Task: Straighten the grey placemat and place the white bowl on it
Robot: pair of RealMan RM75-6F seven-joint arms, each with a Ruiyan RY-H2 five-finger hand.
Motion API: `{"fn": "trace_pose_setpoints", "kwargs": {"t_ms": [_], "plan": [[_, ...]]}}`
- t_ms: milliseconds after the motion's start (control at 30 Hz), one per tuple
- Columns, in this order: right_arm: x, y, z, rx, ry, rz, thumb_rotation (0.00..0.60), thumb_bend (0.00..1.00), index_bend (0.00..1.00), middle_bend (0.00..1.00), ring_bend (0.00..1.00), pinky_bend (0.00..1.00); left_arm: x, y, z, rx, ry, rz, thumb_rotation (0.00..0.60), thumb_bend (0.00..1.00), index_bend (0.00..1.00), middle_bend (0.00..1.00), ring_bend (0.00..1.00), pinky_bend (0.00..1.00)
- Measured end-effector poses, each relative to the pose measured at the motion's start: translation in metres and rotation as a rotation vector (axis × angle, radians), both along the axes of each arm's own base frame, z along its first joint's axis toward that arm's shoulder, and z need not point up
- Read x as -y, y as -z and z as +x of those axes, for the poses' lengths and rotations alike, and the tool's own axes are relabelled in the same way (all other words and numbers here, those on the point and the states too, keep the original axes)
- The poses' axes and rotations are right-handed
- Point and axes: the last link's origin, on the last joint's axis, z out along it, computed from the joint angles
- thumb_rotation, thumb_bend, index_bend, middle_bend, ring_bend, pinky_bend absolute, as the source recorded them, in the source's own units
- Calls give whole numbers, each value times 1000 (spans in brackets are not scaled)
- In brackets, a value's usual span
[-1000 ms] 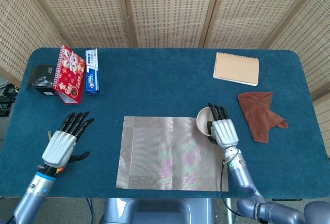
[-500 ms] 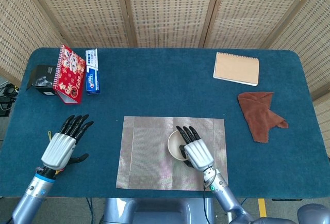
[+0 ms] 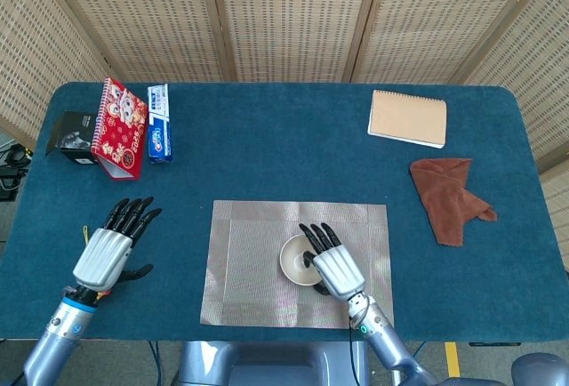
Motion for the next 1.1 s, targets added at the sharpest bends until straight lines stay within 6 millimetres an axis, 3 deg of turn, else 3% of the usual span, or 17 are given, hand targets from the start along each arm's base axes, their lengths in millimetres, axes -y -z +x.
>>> {"fn": "trace_pose_setpoints", "kwargs": {"t_ms": [267, 600, 733, 867, 1100], "plan": [[9, -25, -6, -40, 10, -108, 600, 210, 301, 0, 0, 0, -1, 1, -1, -5, -5, -1, 600, 89, 101, 0, 0, 0], [21, -68, -14, -37, 22, -243, 600, 208, 291, 0, 0, 0, -5, -1, -3, -2, -21, 11, 600, 90, 101, 0, 0, 0], [29, -100, -35, -40, 65, -314, 600, 200, 271, 0, 0, 0, -7, -4, -5, 0, -30, 26, 600, 89, 99, 0, 0, 0], [32, -121, -58, -27, 113, -338, 600, 184, 208, 0, 0, 0, -8, -6, -6, 0, -36, 38, 600, 90, 92, 0, 0, 0], [27, -150, -119, -64, 215, -397, 600, 169, 162, 0, 0, 0, -7, -15, -14, -6, -67, 75, 600, 89, 76, 0, 0, 0]]}}
